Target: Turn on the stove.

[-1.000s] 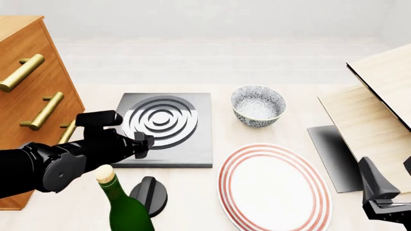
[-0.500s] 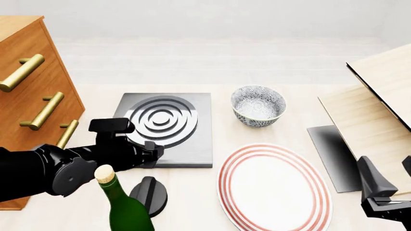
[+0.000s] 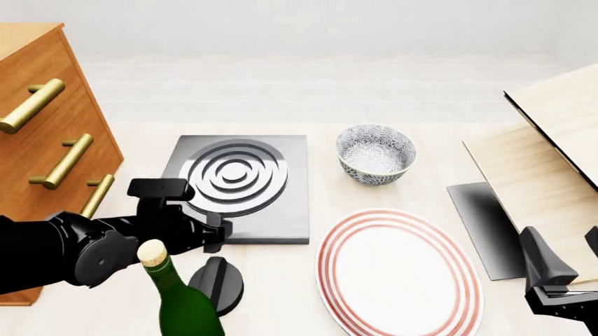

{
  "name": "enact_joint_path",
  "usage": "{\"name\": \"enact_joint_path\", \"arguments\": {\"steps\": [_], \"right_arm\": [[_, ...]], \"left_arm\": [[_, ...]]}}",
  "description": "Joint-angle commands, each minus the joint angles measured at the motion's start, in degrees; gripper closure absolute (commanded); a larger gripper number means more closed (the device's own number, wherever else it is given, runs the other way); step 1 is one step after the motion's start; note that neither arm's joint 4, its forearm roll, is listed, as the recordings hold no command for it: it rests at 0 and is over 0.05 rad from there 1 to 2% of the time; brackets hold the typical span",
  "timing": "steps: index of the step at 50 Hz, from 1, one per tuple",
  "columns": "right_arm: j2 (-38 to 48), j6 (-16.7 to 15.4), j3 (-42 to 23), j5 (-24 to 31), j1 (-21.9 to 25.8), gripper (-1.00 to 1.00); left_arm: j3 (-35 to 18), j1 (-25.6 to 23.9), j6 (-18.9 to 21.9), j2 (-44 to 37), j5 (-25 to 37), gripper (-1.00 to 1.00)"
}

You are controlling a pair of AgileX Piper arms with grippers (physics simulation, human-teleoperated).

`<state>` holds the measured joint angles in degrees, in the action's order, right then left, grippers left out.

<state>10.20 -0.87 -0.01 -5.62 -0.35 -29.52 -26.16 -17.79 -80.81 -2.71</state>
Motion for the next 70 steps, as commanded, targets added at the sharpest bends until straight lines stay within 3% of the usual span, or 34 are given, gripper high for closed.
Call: {"name": "enact_joint_path", "arguments": {"steps": [1, 17, 29, 70], "right_arm": [[0.5, -0.1, 0.0, -0.4, -0.1, -1.0], [1.6, 0.0, 0.0, -1.1, -0.2, -1.0], [2.1, 0.0, 0.0, -1.3, -0.2, -1.0], [3.0, 0.0, 0.0, -1.9, -0.2, -1.0]], "left_arm": [[0.2, -0.8, 1.0, -0.3, 1.3, -1.0], [1.3, -4.5, -2.2, -0.3, 0.6, -1.0], [3.2, -5.6, -2.1, 0.7, 0.4, -1.0], [6.1, -2.3, 2.4, -5.7, -7.5, -1.0]]}}
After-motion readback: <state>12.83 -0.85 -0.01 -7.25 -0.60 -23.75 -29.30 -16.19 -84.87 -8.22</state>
